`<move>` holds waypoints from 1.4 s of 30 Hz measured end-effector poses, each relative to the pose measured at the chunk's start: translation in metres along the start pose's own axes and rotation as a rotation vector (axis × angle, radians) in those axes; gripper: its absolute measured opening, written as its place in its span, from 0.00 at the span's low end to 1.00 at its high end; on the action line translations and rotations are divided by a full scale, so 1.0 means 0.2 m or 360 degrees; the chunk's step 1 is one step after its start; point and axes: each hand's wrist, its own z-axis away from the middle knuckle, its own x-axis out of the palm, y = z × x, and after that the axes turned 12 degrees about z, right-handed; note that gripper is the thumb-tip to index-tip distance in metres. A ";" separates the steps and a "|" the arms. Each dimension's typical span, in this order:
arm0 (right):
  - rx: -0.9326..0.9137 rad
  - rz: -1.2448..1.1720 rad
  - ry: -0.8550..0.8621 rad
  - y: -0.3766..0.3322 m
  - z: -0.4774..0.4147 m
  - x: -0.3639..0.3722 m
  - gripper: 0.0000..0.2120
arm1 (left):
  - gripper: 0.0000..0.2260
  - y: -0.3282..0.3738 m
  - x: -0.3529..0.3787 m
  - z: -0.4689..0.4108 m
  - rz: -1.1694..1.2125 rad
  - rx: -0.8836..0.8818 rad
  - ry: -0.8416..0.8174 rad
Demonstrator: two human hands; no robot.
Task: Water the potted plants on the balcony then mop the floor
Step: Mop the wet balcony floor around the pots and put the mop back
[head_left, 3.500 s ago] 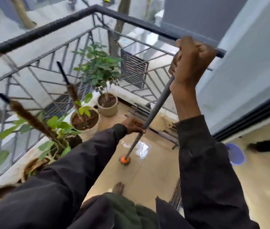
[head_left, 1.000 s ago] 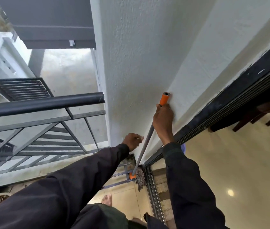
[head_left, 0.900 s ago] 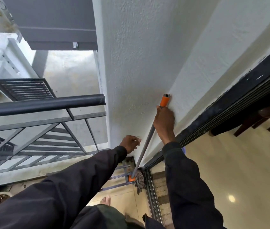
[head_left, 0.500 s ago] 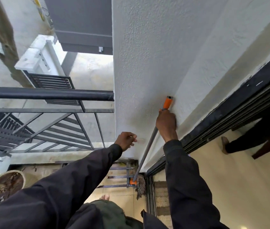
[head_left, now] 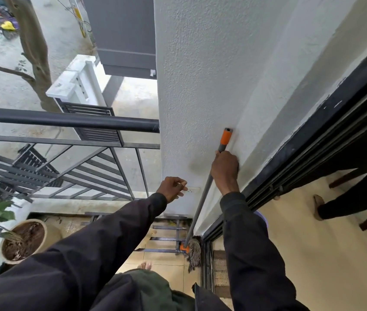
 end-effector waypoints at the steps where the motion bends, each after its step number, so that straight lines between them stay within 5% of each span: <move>1: 0.0001 0.0048 -0.0020 -0.01 0.00 -0.01 0.16 | 0.11 0.00 0.00 0.01 -0.0006 0.0006 0.0007; 42: -0.0231 -0.0144 -0.0110 -0.11 0.12 0.03 0.15 | 0.10 0.11 -0.24 0.22 -0.0029 0.0246 0.0078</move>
